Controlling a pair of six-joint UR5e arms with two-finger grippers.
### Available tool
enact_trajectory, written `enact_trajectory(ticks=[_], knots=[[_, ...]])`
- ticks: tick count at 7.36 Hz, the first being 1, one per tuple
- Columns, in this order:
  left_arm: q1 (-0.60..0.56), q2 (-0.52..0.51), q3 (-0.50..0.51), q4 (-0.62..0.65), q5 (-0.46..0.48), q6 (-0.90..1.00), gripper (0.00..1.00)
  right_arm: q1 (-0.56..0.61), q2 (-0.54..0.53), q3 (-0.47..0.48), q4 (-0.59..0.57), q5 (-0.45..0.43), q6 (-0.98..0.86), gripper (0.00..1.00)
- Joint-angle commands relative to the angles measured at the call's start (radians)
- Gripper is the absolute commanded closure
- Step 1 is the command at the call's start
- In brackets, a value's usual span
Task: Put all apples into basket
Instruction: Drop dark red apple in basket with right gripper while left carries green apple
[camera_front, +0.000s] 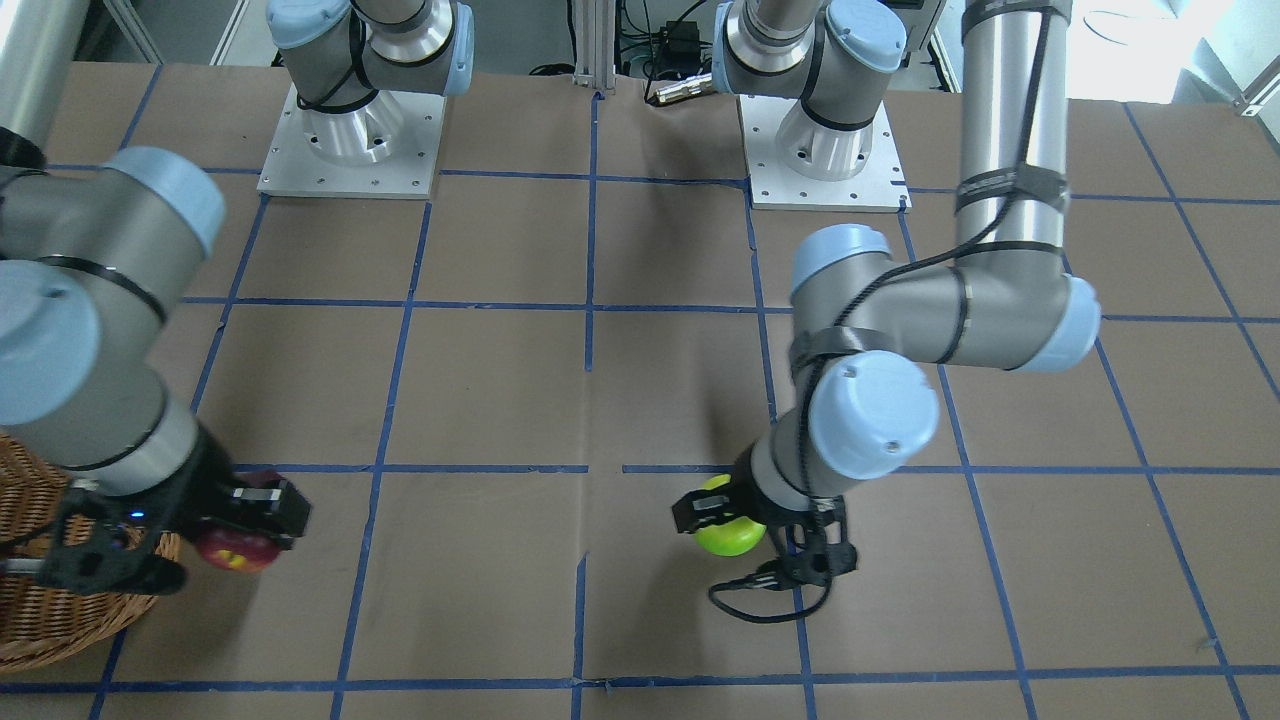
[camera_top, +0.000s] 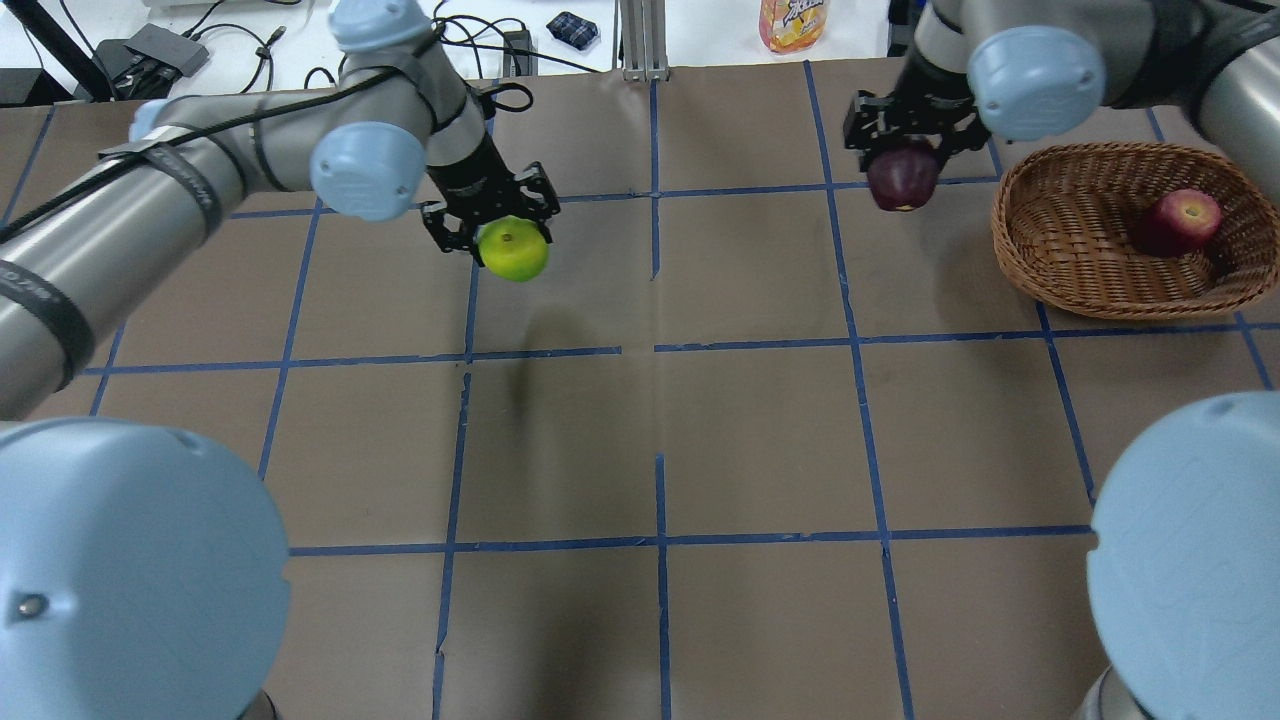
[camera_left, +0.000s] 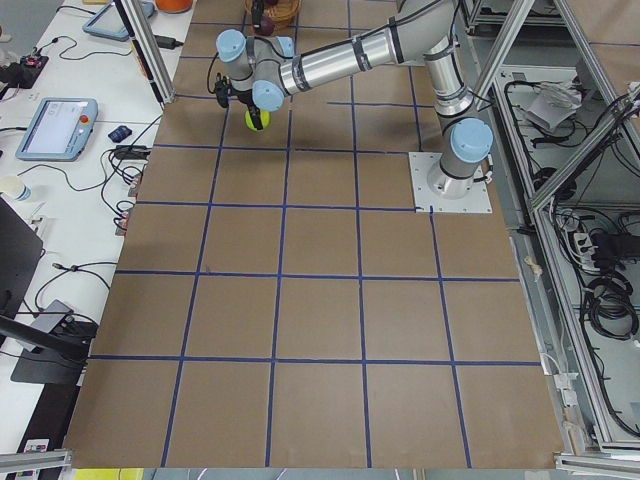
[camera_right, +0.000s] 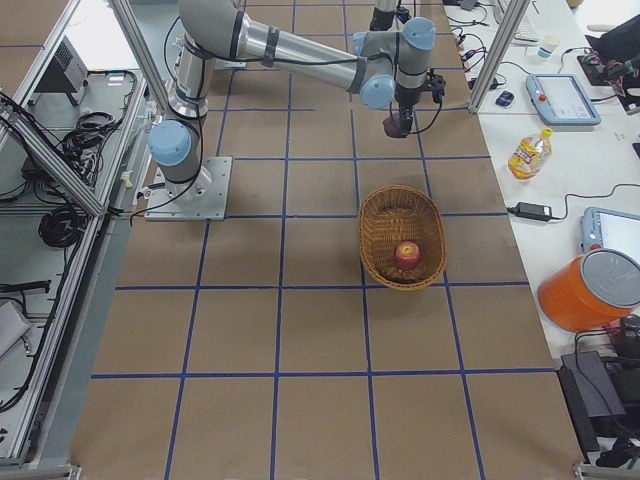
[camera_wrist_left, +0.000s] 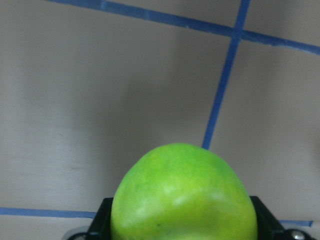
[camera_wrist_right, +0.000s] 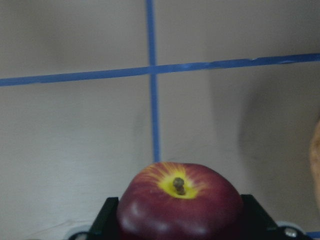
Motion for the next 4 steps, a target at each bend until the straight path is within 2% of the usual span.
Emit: enact_trajectory(ticks=[1, 2, 3, 4], knots=[[-0.168, -0.025, -0.01, 0.04, 0.004, -0.161, 1.0, -0.163, -0.004, 0.006, -0.014, -0.04, -0.329, 1.0], [-0.184, -0.025, -0.018, 0.052, 0.007, -0.169, 1.0, -0.217, 0.003, 0.018, -0.017, -0.038, -0.376, 1.0], [-0.188, -0.033, -0.018, 0.052, 0.007, -0.178, 0.92, -0.251, 0.027, 0.017, -0.019, -0.063, -0.429, 1.0], [-0.196, -0.039, -0.018, 0.049, 0.01, -0.205, 0.4, -0.29, 0.059, 0.018, -0.019, -0.072, -0.453, 1.0]])
